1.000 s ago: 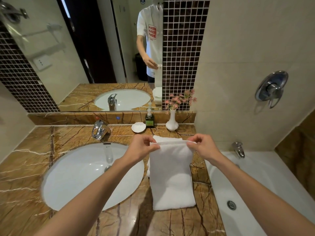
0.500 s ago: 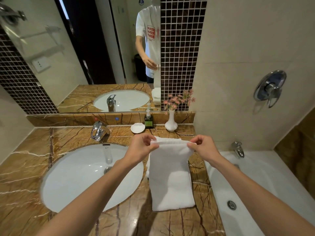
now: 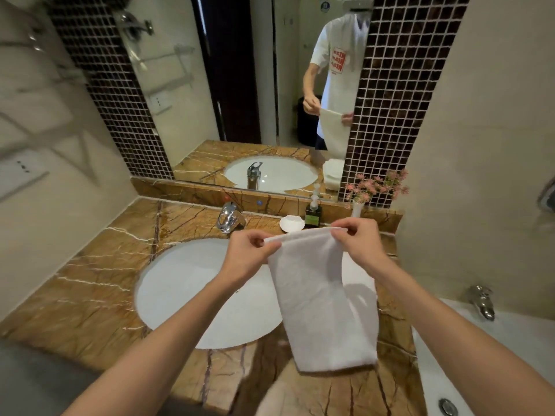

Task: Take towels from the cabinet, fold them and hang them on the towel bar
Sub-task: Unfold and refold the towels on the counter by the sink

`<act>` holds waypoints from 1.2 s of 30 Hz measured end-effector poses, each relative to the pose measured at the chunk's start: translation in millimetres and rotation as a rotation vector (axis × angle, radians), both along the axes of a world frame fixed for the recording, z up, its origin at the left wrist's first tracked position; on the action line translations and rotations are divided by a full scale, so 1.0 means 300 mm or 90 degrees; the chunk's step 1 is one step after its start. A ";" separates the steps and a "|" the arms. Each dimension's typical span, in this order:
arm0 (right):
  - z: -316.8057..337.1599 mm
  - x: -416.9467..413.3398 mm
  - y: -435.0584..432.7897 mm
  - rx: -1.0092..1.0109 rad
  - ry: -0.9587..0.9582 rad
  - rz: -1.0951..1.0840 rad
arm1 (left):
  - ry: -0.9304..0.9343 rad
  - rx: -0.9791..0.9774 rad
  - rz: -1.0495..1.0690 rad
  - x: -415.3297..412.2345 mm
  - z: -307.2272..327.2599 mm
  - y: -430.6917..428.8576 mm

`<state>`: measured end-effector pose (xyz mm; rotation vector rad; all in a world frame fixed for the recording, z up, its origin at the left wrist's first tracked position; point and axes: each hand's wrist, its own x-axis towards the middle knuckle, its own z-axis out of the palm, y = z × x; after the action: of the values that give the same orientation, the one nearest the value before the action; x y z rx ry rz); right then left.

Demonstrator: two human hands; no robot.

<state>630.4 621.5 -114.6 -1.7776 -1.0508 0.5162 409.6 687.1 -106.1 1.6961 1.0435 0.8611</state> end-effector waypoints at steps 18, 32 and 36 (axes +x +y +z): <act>0.002 -0.971 0.435 0.127 -0.049 0.488 | -0.106 -0.017 0.450 -0.919 0.039 -0.116; -0.055 -1.443 0.565 0.076 -0.068 0.584 | -0.063 -0.016 0.653 -1.331 -0.076 -0.038; -0.084 -1.503 0.625 0.041 -0.078 0.590 | -0.061 -0.060 0.663 -1.383 -0.144 0.035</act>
<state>179.5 808.9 -139.8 -1.1895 -1.9476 0.9122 -5.2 697.6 -149.4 0.9364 1.8931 1.4698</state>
